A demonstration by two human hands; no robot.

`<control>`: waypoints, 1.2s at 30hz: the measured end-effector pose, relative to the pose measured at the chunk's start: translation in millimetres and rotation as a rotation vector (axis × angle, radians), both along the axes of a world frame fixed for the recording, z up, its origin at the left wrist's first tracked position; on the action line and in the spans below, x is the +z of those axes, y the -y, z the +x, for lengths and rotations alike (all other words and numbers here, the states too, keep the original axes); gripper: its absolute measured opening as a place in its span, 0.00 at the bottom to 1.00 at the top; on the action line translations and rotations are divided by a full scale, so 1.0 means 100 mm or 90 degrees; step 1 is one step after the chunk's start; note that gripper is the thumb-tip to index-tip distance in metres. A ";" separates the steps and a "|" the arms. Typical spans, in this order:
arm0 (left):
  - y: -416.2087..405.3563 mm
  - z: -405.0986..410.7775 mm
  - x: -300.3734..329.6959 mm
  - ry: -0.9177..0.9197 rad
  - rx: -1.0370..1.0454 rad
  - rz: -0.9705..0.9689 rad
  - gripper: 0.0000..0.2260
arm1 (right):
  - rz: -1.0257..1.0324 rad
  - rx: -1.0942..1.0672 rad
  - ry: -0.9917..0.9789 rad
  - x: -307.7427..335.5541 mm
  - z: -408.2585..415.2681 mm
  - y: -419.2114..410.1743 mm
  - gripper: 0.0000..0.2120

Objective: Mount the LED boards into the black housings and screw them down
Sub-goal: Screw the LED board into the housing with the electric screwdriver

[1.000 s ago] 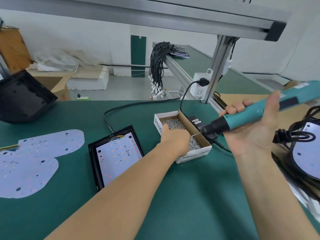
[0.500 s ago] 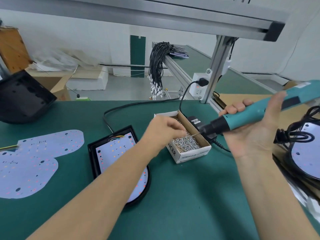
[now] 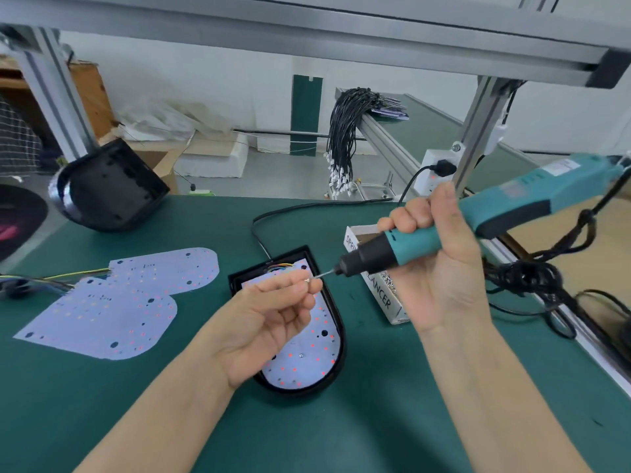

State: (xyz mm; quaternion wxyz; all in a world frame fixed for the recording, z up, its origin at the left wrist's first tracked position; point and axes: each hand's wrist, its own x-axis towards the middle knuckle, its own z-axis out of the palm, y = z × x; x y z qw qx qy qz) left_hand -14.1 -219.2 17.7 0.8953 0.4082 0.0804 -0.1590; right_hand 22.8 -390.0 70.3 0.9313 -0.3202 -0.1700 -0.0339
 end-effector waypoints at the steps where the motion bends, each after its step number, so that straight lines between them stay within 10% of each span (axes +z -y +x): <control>1: -0.02 -0.02 -0.02 -0.001 0.002 -0.012 0.07 | -0.004 0.007 0.003 0.00 -0.01 -0.05 0.14; 36: 0.04 -0.12 -0.11 0.017 0.156 -0.088 0.04 | -0.009 -0.071 -0.006 -0.13 -0.02 -0.38 0.12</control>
